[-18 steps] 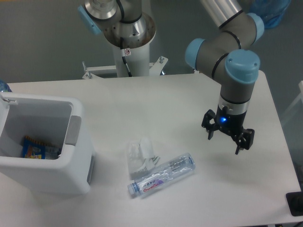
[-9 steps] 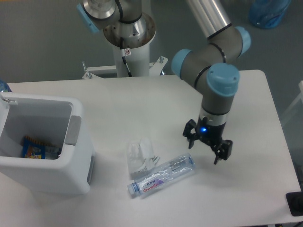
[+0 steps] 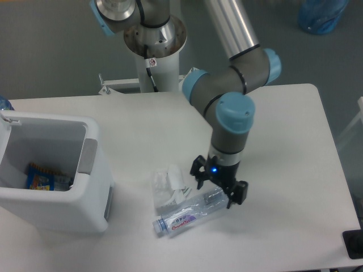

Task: Place the trash in the trash can
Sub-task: 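Move the open gripper over the crumpled clear plastic bag, then lower the gripper onto the plastic bag and close on it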

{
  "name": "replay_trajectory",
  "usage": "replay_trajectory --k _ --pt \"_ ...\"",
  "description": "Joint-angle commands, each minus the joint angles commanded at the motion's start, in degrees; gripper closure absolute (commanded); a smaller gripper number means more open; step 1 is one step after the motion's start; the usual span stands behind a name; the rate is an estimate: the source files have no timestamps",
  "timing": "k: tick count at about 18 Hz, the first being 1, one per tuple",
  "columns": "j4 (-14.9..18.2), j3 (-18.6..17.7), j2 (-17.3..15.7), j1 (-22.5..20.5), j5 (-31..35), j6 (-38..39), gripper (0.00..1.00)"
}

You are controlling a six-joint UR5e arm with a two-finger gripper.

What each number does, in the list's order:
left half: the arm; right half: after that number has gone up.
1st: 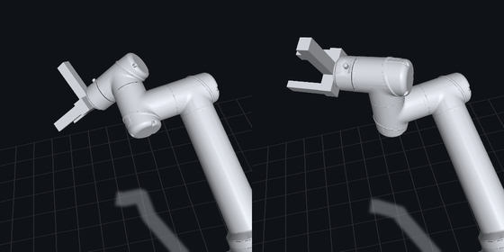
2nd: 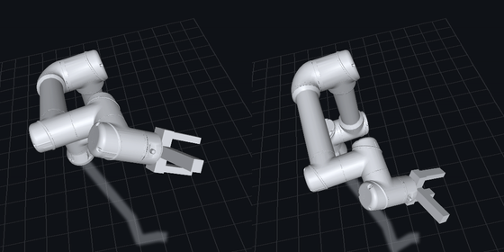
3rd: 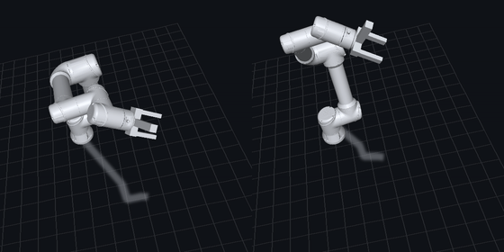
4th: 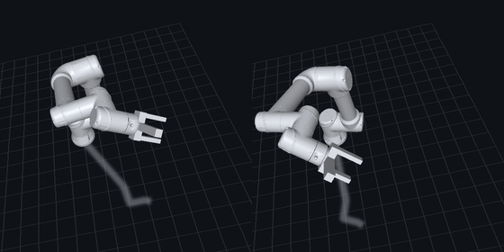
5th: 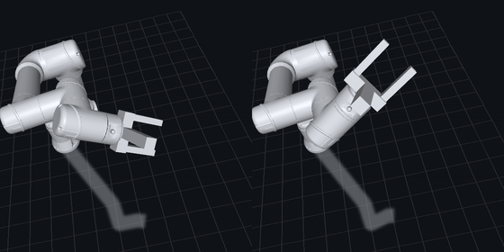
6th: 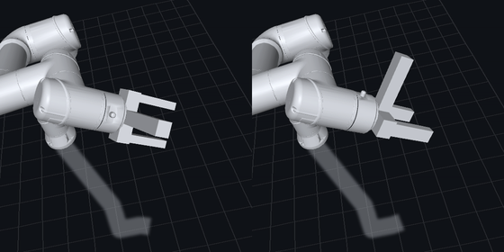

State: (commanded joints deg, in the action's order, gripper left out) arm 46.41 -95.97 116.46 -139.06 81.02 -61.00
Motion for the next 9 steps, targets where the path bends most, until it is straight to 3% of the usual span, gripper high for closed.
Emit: replay_trajectory --k 5,9 --pt "0.1 -5.6 -3.8 3.3 1.1 3.5 0.0" --pt "0.2 -8.4 -5.1 3.6 1.8 4.3 0.0"
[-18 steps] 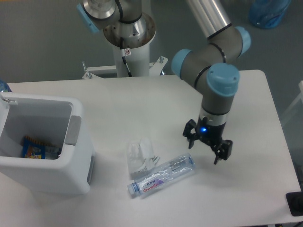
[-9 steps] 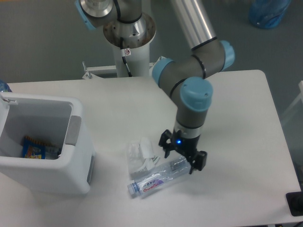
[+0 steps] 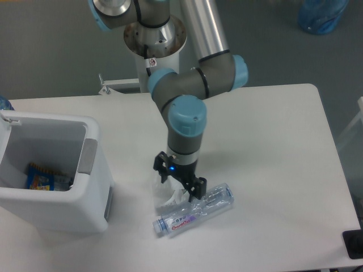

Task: Place the trash in the trash can
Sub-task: 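Lower the gripper onto the plastic bag and close on it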

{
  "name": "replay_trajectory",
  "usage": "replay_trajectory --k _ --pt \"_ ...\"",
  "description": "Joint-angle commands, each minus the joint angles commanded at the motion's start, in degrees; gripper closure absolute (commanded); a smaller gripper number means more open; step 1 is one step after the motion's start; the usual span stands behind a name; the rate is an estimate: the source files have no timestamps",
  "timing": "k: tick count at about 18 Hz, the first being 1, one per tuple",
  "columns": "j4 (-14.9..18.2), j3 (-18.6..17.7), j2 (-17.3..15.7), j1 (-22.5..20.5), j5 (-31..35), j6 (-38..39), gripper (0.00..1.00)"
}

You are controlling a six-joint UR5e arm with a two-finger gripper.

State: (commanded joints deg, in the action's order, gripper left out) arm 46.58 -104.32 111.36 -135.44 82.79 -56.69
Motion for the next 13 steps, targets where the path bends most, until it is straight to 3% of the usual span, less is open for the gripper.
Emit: replay_trajectory --k 5,13 --pt "0.0 -0.3 0.8 0.4 4.2 1.6 0.0" --pt "0.0 -0.4 1.8 0.6 5.6 2.1 0.0"
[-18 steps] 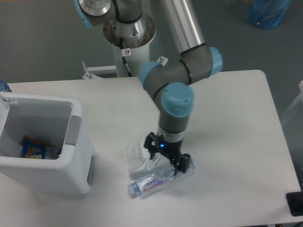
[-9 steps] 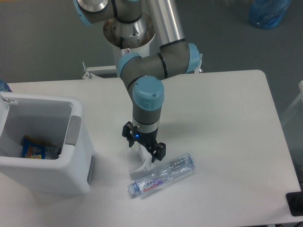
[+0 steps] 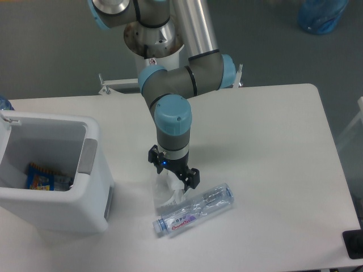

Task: Place the trash in the trash can
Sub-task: 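Lower the gripper onto the plastic bag and close on it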

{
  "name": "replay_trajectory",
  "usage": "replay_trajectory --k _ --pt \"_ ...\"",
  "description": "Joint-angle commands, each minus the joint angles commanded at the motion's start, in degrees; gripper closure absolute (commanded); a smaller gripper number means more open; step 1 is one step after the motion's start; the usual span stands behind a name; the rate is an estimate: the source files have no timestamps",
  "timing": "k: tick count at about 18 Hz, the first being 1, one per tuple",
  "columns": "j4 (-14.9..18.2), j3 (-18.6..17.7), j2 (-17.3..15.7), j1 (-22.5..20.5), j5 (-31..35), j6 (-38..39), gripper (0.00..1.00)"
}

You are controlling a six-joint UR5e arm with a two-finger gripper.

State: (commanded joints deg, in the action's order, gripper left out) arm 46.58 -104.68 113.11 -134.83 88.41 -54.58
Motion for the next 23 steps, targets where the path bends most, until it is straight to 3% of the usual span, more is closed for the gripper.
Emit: replay_trajectory --k 8,9,11,13,23 --pt "0.0 0.2 1.5 0.4 1.2 0.6 0.0" --pt "0.0 0.2 1.6 0.5 1.2 0.6 0.08" --pt "0.0 0.2 1.9 0.7 1.1 0.5 0.35" --pt "0.0 0.3 1.8 0.7 1.1 0.5 0.53" --pt "0.2 0.4 1.5 0.7 0.8 0.3 0.54"
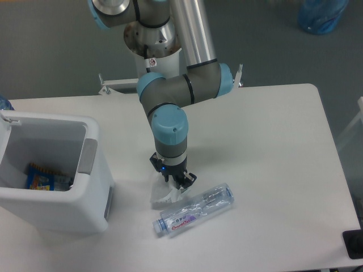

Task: Place the trash in the trash can
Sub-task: 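Lower the gripper onto the plastic bag and close on it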

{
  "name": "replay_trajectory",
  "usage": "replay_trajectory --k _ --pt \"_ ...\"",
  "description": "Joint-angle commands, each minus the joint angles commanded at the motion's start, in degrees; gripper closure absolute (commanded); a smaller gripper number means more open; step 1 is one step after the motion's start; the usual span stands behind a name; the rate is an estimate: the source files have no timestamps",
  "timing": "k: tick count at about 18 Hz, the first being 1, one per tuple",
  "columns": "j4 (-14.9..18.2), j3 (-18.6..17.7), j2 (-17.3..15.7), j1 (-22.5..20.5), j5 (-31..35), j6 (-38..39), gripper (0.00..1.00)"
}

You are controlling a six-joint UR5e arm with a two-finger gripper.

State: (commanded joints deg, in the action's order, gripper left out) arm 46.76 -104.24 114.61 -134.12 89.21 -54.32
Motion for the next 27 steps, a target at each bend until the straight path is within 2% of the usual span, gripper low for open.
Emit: replay_trajectory --k 4,7,10,13,17,20,22,27 --pt "1.0 0.6 -1.1 -0.1 -0.9 -0.3 0.61" --pt "1.3 0.9 -2.9 -0.7 -4.3 -0.4 0.67" --pt "2.3 1.5 -3.4 -0.8 -6.0 -0.4 0.81" --pt "3.4 1.7 -4.1 -0.7 -6.1 -0.4 0.86" --pt "4.9 1.5 -4.2 -0.5 -5.9 -0.4 0.85" --pt "5.3 1.8 -5.1 -0.7 -6.0 -0.4 1.0" --pt "5.5 2.4 -6.4 -1.1 -6.5 -0.4 1.0" --pt "6.9 6.1 -6.9 -2.5 -12.6 0.3 1.0"
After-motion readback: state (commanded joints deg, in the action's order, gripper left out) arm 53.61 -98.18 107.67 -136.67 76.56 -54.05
